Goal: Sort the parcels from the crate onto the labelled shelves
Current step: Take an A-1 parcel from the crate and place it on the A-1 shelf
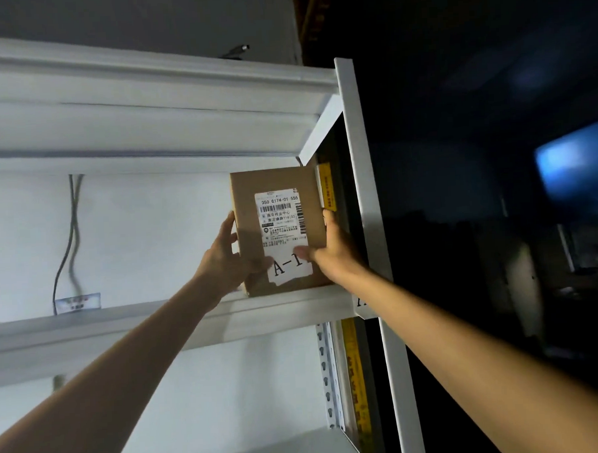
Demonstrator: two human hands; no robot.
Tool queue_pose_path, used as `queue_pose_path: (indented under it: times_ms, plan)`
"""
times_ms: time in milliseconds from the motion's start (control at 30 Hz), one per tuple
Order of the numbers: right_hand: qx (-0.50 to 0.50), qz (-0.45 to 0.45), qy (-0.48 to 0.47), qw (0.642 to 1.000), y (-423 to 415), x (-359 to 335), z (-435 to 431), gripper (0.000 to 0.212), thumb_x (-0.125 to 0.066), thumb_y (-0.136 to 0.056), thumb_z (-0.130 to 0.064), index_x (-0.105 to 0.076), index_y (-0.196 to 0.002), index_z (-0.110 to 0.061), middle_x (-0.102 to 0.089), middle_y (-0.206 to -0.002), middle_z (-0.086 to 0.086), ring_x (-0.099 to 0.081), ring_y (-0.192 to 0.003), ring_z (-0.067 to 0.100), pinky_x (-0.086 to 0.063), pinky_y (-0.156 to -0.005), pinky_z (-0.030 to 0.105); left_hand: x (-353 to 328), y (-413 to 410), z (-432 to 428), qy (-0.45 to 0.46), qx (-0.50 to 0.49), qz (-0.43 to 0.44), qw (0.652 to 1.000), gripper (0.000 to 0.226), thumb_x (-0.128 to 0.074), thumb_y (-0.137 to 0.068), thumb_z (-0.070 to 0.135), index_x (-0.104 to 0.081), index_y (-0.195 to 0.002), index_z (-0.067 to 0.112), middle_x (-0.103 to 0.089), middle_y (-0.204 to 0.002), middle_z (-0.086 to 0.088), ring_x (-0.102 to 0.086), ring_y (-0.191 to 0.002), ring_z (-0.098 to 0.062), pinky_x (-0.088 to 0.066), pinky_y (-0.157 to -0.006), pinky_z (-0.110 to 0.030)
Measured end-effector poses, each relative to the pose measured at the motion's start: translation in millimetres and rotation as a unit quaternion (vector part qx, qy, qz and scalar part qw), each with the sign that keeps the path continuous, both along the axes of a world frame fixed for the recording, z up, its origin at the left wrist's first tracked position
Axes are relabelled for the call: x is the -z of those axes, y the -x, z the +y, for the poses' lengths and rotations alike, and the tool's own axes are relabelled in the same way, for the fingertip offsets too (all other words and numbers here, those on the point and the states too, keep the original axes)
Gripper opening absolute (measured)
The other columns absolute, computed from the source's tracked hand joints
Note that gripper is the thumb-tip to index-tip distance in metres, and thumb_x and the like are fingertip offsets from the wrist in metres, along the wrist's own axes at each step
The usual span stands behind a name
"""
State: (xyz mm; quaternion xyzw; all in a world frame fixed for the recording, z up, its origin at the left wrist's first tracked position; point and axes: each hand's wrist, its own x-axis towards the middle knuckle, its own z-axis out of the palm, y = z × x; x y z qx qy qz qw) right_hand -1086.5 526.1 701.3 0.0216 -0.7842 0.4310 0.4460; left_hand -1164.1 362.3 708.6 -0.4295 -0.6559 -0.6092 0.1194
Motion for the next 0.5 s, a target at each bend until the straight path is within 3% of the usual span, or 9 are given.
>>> queue_pose_path:
  times_ms: [67,233,500]
  plan:
    - [0.015,-0.015,-0.018,1.0,6,2,5,0.092,-0.068,-0.085,-0.01,-0.006,-0.152,-0.022,-0.043,-0.144,0.005,-0.041,-0.132,0.024,-0.035,-0.107,0.036,4,6,9,0.025,-0.033,0.031,0.999,0.11,-0.08,-0.062,0.004,-0.02,-0.147,0.039,-0.056,-0.132,-0.006,-0.059,-0.113,-0.035,-0.05,-0.091,-0.055]
    - [0.057,-0.024,-0.059,0.996,7,3,10,0.099,-0.069,-0.082,-0.002,-0.003,-0.152,-0.023,-0.041,-0.143,0.007,-0.043,-0.128,0.023,-0.036,-0.088,0.022,4,18,15,0.018,-0.061,0.031,0.997,0.106,-0.077,-0.067,-0.007,-0.02,-0.147,0.033,-0.054,-0.132,-0.008,-0.062,-0.107,-0.033,-0.052,-0.088,-0.056]
    - [0.093,-0.049,-0.038,0.994,8,-6,13,0.102,-0.066,-0.081,0.005,0.002,-0.151,-0.022,-0.036,-0.147,0.01,-0.04,-0.132,0.028,-0.043,-0.099,0.035,1,5,15,0.027,-0.071,0.04,0.996,0.109,-0.08,-0.065,-0.005,-0.02,-0.148,0.032,-0.052,-0.136,-0.006,-0.064,-0.103,-0.031,-0.053,-0.089,-0.052]
